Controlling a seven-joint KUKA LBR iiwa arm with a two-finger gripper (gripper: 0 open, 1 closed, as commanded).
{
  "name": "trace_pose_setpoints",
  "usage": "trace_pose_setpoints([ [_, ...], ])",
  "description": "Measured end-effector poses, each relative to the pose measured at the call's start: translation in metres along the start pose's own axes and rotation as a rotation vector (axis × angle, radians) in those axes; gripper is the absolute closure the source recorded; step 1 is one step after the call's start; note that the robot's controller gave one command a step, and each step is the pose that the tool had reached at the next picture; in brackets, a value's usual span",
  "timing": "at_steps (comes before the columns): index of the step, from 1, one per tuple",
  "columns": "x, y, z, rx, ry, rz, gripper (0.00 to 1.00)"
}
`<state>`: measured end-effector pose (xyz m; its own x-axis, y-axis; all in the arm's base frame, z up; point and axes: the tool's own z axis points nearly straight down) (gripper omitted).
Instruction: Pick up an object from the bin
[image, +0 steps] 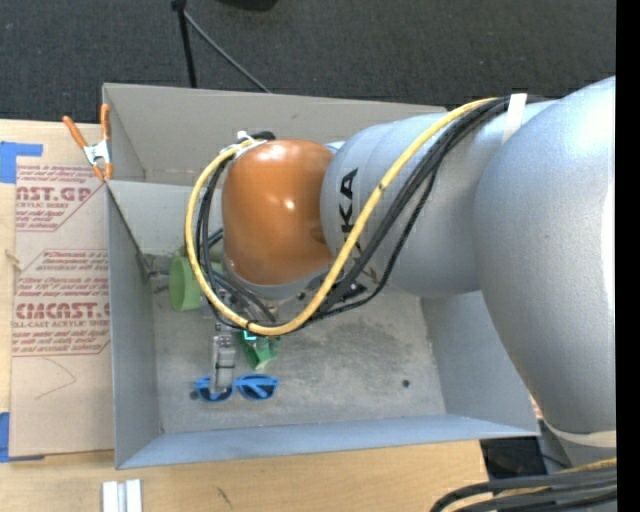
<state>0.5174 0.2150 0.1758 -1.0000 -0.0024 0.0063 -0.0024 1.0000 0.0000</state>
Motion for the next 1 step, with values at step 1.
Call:
trace_pose_setpoints([
  [1,0.007,-0.0816,0.0508,0.002,-0.002,-0.148,0.0],
])
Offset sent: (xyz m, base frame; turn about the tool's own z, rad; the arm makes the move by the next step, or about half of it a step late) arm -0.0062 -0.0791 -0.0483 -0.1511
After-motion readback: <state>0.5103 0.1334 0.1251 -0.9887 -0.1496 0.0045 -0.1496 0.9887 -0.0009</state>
